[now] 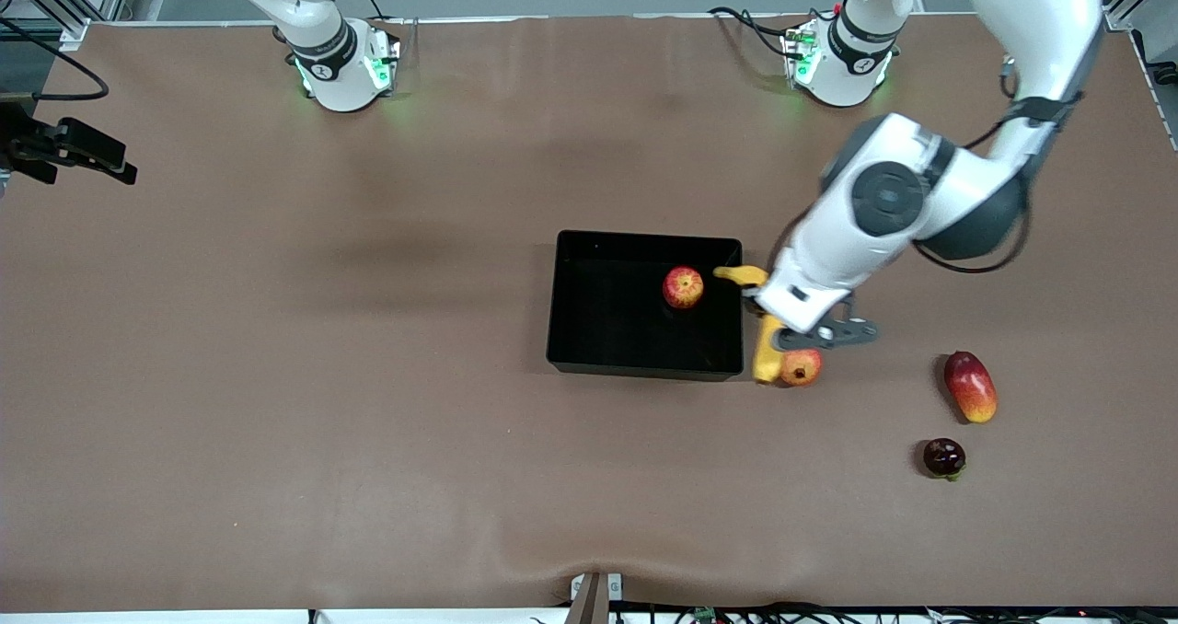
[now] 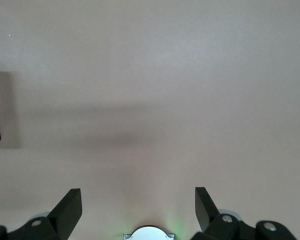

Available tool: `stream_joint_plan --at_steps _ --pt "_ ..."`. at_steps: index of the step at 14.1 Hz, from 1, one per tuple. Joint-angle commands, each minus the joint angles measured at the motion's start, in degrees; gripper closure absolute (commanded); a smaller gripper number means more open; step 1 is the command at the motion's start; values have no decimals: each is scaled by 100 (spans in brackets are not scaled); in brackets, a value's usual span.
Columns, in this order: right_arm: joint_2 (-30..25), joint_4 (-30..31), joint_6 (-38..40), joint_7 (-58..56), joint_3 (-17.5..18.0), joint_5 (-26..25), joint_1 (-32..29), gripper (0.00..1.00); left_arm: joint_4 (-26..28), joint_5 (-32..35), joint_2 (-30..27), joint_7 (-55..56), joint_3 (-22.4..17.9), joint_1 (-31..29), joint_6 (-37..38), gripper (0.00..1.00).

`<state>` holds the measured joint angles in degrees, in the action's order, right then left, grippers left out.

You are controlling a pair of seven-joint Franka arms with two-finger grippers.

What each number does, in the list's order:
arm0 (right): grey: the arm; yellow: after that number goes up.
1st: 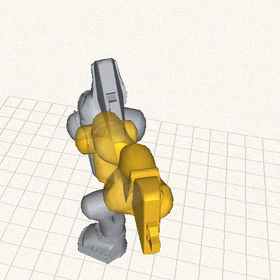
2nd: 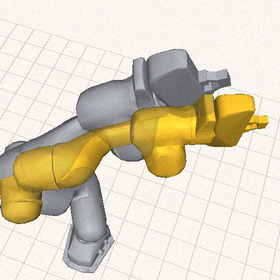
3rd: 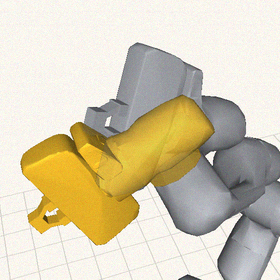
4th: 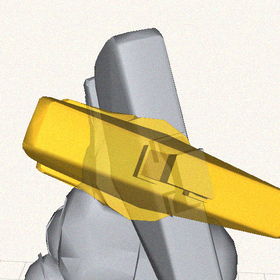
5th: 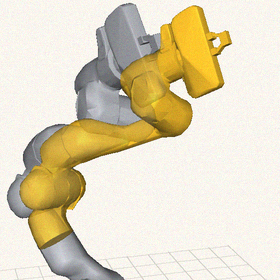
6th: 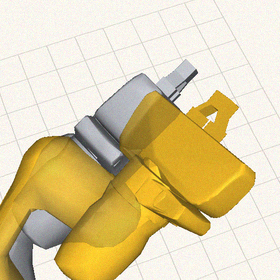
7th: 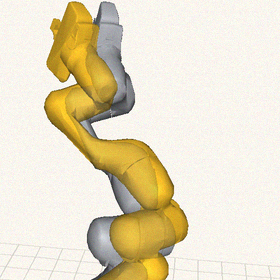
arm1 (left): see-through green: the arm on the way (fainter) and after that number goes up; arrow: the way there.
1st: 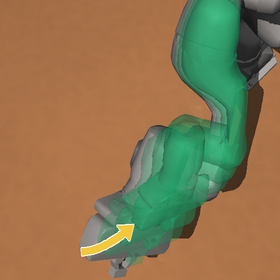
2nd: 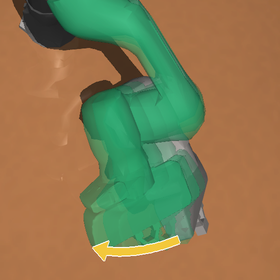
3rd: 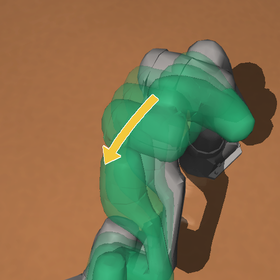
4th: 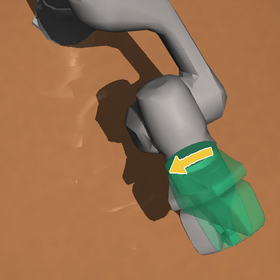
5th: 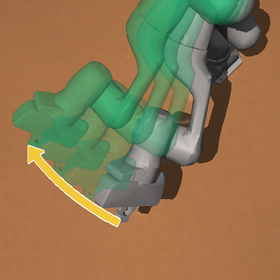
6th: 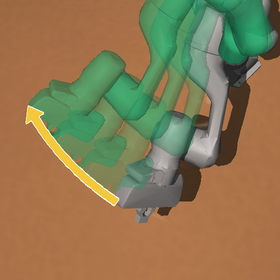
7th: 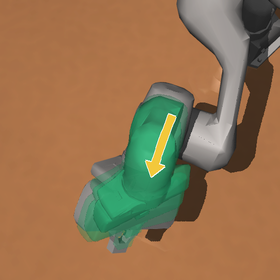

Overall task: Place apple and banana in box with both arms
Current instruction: 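Carry the banana over the tray with the left gripper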

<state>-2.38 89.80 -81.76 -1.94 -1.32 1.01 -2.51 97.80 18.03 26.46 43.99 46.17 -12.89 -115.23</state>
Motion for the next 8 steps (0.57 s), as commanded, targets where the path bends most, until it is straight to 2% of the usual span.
stream_joint_plan --at_steps 1,4,8 --pt "-43 47 -68 88 27 -66 -4 0 -261 104 324 434 6 487 45 100" --pt "-43 47 -68 88 27 -66 -30 0 -357 122 561 864 -29 1006 -34 100" --pt "-35 47 -42 88 35 -66 -21 0 -498 631 1052 1549 -38 1481 -167 100"
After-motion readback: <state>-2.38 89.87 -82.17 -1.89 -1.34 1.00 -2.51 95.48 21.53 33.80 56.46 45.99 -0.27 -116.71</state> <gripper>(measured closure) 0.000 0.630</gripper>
